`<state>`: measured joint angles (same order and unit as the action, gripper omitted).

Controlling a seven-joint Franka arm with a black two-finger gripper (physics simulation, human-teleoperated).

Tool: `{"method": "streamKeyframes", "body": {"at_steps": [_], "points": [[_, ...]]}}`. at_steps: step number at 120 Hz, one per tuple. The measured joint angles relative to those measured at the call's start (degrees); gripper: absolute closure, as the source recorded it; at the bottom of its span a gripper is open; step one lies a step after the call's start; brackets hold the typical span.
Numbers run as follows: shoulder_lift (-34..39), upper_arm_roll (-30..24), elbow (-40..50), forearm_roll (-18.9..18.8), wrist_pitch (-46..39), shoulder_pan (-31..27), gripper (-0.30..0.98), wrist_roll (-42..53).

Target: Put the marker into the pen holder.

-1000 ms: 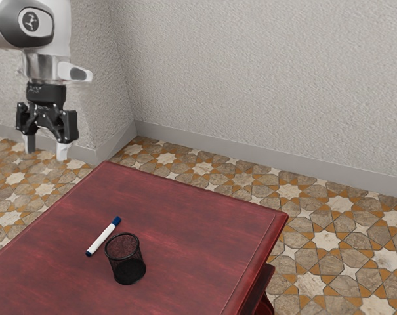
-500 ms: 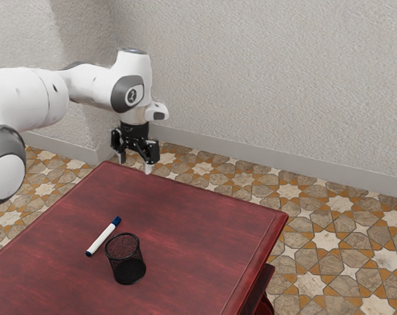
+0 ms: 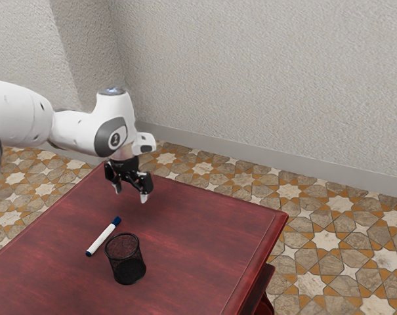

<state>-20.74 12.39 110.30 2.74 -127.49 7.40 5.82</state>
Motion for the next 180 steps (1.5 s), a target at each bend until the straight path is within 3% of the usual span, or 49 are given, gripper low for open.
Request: {"method": "streamKeyframes", "body": {"at_steps": [54, 82, 124, 147, 180], "points": [[3.79, -0.05, 12.05, 0.2, -9.26, -0.26, 0.0, 0.98], [4.41, 0.0, 12.91, 3.61, -1.5, -2.16, 0.0, 3.48], [4.57, 0.18, 12.99, 3.46, 6.06, -3.52, 0.0, 11.02], [-3.6, 0.27, 0.01, 3.54, 9.92, -3.67, 0.0, 14.3], [-5.48, 0.31, -0.87, 4.26, 12.94, -4.3, 0.0, 17.86]]}}
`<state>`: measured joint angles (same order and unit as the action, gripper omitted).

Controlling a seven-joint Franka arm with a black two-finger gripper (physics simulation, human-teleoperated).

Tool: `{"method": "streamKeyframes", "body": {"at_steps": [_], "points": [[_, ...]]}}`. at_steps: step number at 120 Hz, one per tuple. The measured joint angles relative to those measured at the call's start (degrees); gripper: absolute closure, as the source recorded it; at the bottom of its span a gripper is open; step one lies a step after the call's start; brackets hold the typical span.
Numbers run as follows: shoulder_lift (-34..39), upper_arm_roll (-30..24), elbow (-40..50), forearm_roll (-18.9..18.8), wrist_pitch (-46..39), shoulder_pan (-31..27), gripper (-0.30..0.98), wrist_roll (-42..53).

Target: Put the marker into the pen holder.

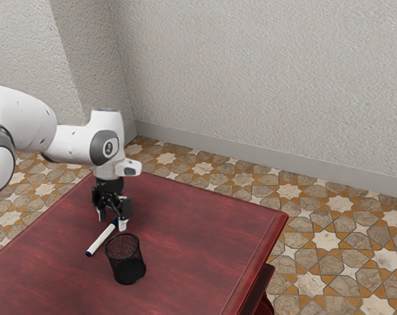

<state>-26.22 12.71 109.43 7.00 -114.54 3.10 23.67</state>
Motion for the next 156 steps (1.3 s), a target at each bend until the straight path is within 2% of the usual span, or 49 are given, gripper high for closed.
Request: {"method": "streamKeyframes", "body": {"at_steps": [26, 32, 49, 60, 77, 100, 108, 120, 143, 156], "points": [[-0.09, 0.89, 0.01, 0.68, 3.63, -0.12, 0.02, 0.62], [-0.09, 0.9, 0.01, 0.72, 4.07, -0.17, 0.09, 0.72], [-0.02, 0.97, 0.08, 0.86, 4.86, -0.27, 0.43, 0.95], [0.05, 1.0, 0.1, 0.9, 5.17, -0.36, 0.57, 1.08], [0.08, 1.0, 0.1, 0.8, 5.41, -0.37, 0.68, 1.2], [1.91, 1.0, 0.1, 0.35, 5.77, 0.16, 0.75, 1.05], [4.89, 1.02, 0.22, 0.04, 5.85, 1.19, 0.76, 0.89], [13.39, 1.07, 2.15, -1.02, 5.46, 4.15, 0.77, 0.23], [30.63, 1.11, 17.86, -1.81, -2.52, 7.92, 0.78, -1.58], [35.05, 0.69, 20.66, -2.05, -7.43, 9.68, 0.79, -2.99]]}}
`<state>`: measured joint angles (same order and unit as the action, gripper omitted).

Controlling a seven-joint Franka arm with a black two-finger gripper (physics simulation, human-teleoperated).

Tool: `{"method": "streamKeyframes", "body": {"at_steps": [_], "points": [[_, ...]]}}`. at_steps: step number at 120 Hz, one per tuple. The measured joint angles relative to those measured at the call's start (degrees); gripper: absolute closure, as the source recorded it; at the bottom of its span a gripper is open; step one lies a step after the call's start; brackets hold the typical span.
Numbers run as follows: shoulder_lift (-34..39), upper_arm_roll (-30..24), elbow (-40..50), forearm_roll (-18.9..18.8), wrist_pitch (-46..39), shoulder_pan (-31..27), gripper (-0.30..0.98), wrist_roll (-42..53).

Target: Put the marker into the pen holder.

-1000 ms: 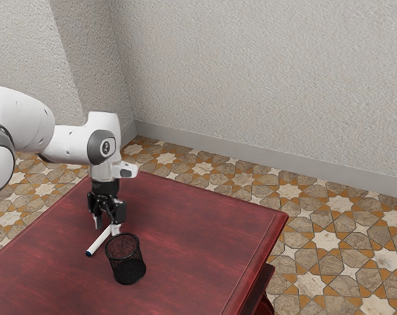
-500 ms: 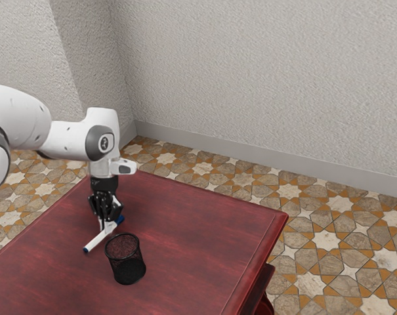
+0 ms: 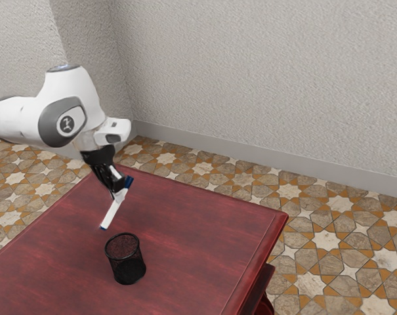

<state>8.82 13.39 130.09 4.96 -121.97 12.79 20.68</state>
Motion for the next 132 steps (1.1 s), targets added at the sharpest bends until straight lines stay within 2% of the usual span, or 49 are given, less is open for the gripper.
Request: {"method": "streamKeyframes", "body": {"at_steps": [34, 55, 93, 132], "points": [[0.84, -0.96, 8.07, -0.3, -19.13, 0.53, 0.79, -3.69], [2.14, -1.11, 9.88, -0.03, -25.91, 0.67, 0.79, -5.47], [9.84, -1.11, 17.01, 1.64, -29.74, 1.75, 0.79, -7.62], [16.26, -1.68, 22.25, 1.72, -27.57, 1.11, 0.79, -9.12]]}}
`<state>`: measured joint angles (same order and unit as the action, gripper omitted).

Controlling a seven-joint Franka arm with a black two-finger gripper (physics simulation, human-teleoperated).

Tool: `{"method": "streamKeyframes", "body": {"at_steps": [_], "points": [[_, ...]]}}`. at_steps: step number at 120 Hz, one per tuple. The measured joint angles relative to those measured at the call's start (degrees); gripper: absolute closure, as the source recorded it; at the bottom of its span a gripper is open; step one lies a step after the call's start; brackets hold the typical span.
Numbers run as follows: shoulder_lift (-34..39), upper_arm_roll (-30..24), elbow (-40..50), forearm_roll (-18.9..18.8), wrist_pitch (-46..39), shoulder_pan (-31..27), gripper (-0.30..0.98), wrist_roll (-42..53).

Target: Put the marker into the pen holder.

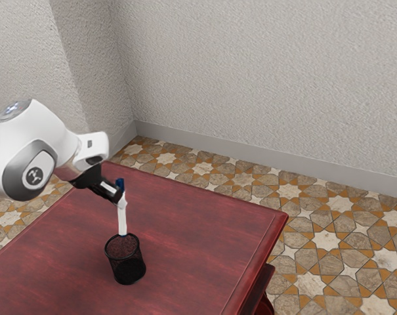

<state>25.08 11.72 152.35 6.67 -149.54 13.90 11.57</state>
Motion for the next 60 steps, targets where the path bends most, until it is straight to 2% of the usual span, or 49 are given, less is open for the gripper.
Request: {"method": "streamKeyframes", "body": {"at_steps": [25, 44, 54, 56, 60], "points": [[1.75, -1.8, 1.6, -0.17, 2.31, -0.3, 0.77, -1.18], [1.8, -1.85, 1.67, 0.9, 3.73, -0.53, 0.43, -0.6], [1.78, -1.84, 1.55, 1.19, 4.26, -0.62, 0.29, -0.21], [1.57, -1.74, 1.1, 1.21, 4.62, -0.6, 0.27, -0.16], [-1.35, -0.83, -5.29, 1.06, 8.29, -0.59, 0.23, -0.28]]}}
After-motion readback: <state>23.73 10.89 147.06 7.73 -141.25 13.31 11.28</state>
